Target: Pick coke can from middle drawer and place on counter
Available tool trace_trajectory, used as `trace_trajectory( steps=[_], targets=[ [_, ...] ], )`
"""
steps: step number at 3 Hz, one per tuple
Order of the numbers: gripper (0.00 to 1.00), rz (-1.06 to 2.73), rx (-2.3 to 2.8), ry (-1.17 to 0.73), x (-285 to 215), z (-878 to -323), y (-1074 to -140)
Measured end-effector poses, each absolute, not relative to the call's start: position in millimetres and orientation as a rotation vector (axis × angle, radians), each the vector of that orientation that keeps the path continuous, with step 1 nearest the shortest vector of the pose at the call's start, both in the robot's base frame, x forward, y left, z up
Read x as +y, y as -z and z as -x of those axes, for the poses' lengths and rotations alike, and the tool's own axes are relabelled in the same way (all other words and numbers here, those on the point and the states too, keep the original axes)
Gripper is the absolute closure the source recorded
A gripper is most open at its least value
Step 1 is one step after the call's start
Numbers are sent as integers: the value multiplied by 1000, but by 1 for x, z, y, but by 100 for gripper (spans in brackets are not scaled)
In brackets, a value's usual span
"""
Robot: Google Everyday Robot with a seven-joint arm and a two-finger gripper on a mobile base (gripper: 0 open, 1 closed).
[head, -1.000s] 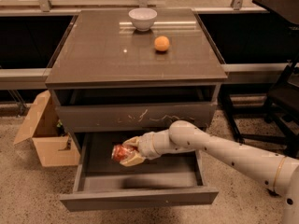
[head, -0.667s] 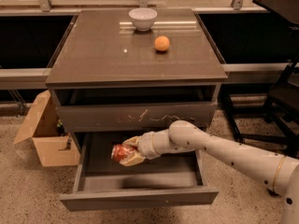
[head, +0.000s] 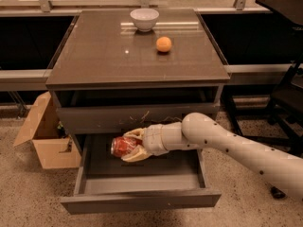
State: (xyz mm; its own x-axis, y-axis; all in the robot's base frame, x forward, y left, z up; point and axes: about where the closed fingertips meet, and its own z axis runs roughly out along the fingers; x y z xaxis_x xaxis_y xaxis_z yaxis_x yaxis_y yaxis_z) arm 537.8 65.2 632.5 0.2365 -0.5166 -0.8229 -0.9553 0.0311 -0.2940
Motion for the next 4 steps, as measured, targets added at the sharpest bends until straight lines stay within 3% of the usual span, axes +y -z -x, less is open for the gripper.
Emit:
trace_trajectory(
  steps=[2, 4],
  targets=[
    [100, 1668, 1269, -458, 52, -523, -732],
    [100, 1661, 1262, -438, 49, -530, -742]
  ],
)
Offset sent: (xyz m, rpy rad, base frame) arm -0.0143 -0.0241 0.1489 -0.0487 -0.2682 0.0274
